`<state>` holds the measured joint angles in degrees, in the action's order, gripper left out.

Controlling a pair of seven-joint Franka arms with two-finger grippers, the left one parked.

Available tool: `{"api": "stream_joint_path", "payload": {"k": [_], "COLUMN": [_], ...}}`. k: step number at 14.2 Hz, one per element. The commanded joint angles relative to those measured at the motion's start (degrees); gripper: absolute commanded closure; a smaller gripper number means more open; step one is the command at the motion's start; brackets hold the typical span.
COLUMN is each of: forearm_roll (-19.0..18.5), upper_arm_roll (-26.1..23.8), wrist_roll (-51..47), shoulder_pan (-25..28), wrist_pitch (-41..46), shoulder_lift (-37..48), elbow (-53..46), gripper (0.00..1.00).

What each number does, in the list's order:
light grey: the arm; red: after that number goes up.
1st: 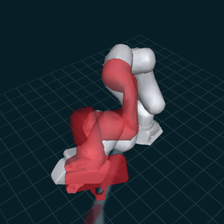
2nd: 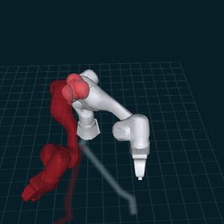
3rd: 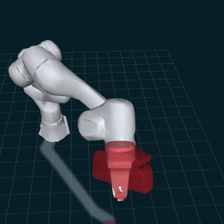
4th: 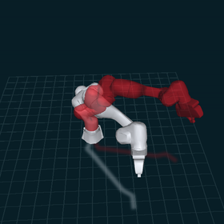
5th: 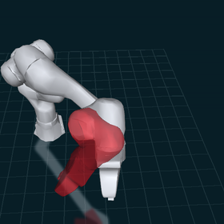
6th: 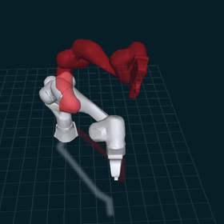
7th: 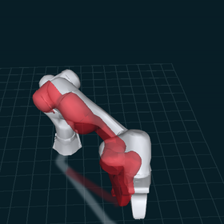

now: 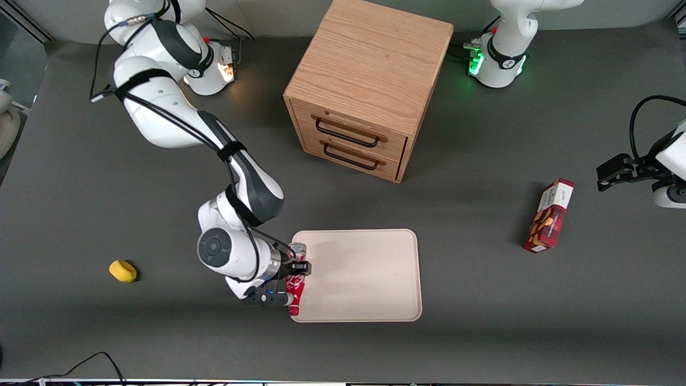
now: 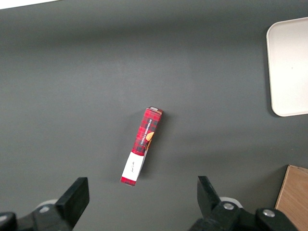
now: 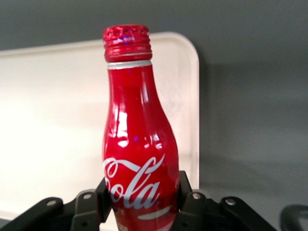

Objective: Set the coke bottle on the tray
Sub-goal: 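Lift the bottle and carry it over the cream tray's edge, then lower the bottle onto the tray and open the right gripper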

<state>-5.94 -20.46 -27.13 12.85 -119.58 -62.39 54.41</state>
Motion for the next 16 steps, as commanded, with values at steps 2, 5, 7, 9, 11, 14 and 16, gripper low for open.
{"api": "stream_joint_path", "payload": {"k": [2,5,7,9,11,14,16], "forearm_roll": [-0.4,-0.5,-0.6,-0.6,-1.0,-1.1,-1.1], "upper_arm_roll": [-0.4,0.0,0.2,0.3,0.4,0.5,0.9], "wrist_roll": [-2.3,-3.7,-3.5,-3.5,-3.5,-3.4,-3.3], "shoulder_pan": [1.0,1.1,1.1,1.1,1.1,1.6,1.6], "wrist_pitch": [0.7,0.2,-1.7,-1.9,-2.2,-3.4,-3.4], "shoulder_lift": [-3.1,-3.9,-4.4,-4.8,-4.9,-5.1,-5.4], "elbow": [-3.7,-3.5,-3.0,-3.0,-2.8,-2.7,-2.7], "gripper": [1.00,0.83,0.82,0.65,0.00,0.00,0.00]}}
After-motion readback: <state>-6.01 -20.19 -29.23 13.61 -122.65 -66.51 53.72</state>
